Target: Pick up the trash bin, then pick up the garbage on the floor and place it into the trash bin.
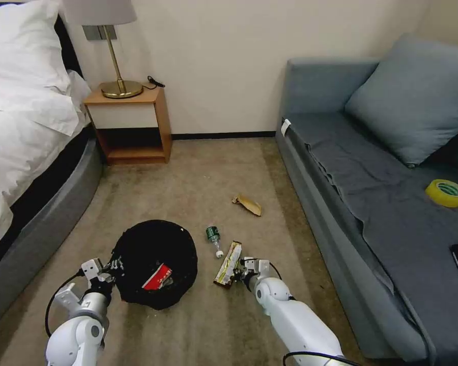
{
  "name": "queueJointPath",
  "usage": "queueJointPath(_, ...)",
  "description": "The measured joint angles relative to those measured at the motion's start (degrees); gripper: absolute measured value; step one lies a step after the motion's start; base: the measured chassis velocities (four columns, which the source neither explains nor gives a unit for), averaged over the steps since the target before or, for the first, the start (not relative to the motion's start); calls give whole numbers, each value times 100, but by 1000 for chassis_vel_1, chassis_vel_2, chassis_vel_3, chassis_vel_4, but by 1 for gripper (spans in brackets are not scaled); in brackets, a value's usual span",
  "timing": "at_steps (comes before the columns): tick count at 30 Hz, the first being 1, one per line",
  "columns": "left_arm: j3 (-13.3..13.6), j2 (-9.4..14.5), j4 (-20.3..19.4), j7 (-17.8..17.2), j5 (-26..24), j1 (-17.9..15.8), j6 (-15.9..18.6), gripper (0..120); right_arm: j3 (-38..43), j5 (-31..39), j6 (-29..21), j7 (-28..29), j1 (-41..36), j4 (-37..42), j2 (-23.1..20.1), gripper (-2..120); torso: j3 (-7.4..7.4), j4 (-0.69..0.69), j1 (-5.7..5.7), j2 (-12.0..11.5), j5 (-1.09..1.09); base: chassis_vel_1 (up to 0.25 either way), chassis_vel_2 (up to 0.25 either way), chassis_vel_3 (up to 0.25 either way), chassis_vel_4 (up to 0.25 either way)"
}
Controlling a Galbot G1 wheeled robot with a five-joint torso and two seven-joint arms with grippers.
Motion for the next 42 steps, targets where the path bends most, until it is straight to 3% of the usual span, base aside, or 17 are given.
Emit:
queueJointPath(22,180,114,171,-103,-4,-357,99,5,403,594,1,505,79,1436,-448,0,-1,-1,0,1,-1,0,0,0,0)
queueJointPath(31,354,143,242,-187,-91,-545,217,5,511,983,-32,699,216,2629,-846,0,-1,-1,0,1,-1,0,0,0,0)
queueJointPath(37,638,152,450,-304,-469,-846,413,5,418,1476,66,752,432,3927,-1396,0,-1,-2,0,2,-1,0,0,0,0)
queueJointPath(42,827,111,442,-409,-721,-934,543,5,247,1509,213,643,554,4454,-1675,0,-1,-1,0,2,-1,0,0,0,0)
